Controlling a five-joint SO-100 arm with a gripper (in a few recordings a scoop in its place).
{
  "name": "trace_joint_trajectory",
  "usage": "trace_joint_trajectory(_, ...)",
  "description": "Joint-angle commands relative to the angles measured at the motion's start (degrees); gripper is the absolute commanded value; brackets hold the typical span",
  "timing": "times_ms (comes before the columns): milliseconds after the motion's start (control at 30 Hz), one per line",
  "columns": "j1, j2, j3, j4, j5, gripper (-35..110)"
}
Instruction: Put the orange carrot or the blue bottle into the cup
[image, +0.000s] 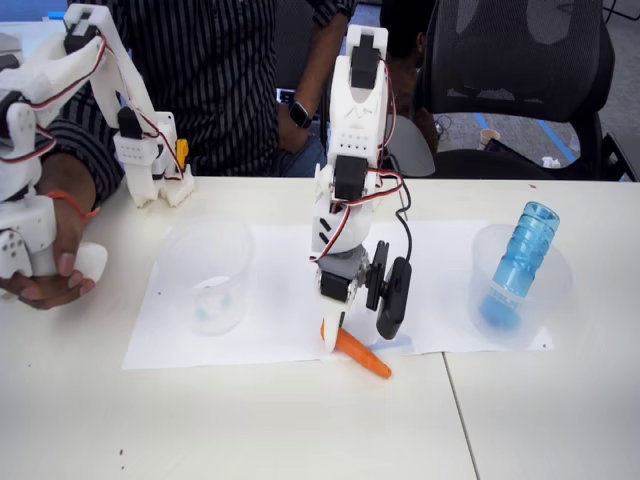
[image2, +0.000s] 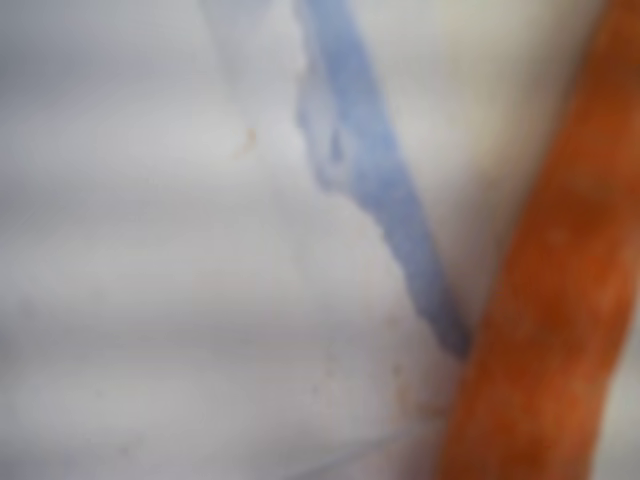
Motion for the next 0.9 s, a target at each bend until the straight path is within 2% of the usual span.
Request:
trace_joint_trajectory(0, 1.0, 2.5, -4.8, -0.5, 0.7, 15)
trace_joint_trajectory(867, 3.1, 3.9, -5.4, 0.3, 1.5, 15)
